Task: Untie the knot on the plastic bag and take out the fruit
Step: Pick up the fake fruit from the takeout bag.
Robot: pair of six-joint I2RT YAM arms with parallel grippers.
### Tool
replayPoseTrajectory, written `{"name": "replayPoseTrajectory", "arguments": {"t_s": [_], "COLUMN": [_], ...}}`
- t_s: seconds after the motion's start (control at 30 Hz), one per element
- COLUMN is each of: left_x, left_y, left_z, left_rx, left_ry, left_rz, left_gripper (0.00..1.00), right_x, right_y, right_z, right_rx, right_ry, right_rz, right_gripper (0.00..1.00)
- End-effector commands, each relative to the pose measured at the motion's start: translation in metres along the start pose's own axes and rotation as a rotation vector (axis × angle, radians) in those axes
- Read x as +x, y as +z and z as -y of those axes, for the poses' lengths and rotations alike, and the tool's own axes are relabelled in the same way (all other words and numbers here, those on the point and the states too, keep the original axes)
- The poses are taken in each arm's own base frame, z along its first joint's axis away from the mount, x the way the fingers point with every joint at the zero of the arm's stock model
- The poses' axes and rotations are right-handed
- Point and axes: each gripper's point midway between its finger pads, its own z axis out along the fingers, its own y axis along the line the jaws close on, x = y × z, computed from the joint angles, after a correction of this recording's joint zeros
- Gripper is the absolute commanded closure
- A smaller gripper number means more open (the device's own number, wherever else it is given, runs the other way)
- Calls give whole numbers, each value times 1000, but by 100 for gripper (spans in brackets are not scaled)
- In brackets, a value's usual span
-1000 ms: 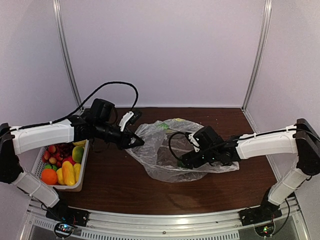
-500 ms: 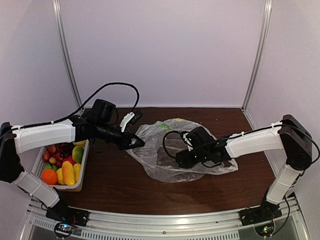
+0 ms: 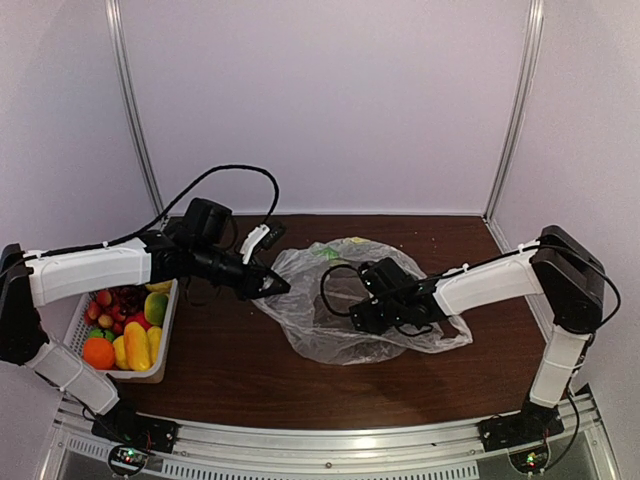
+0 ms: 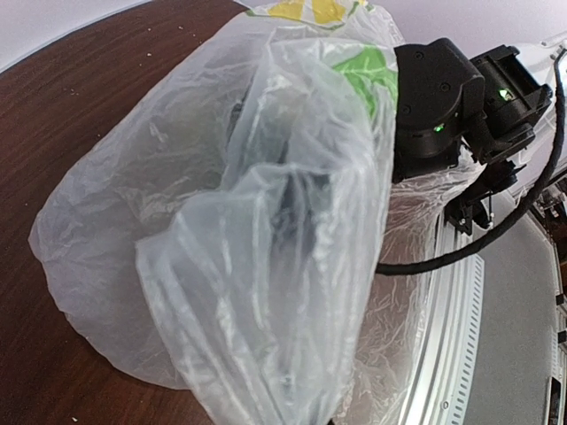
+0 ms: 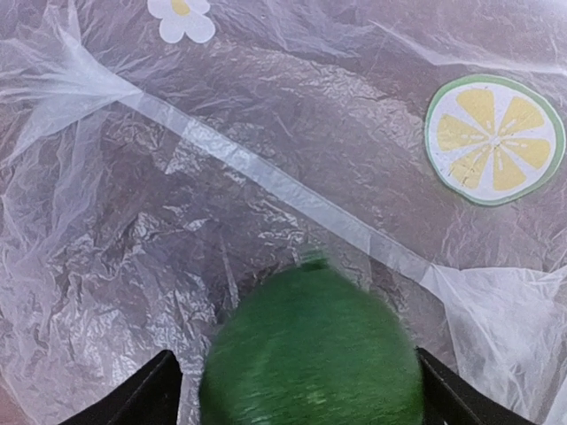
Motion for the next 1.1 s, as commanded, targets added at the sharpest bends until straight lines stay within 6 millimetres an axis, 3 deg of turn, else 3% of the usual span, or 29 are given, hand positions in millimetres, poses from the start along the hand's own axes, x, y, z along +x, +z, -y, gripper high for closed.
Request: {"name": "replayPoseTrajectory", "arguments": {"t_s": [0.0, 0.13, 0.53, 1.07], "left_x": [-10, -9, -10, -10], "left_y": [1, 1, 1, 1], "left_z": [3, 2, -1, -12], "left_rx": [14, 13, -7, -70], "left_ry": [27, 23, 19, 3], "left_rz": [12, 10, 11, 16], "left_gripper": [100, 100, 100, 100], "right_x": [-12, -15, -20, -12], "right_y": [4, 6, -5, -88], "right_z": [-4, -7, -13, -67], "right_rx": [11, 5, -28, -114], "right_ry": [16, 13, -17, -287], "right_rz": [34, 33, 48, 61], "right_gripper": [15, 27, 35, 36]}}
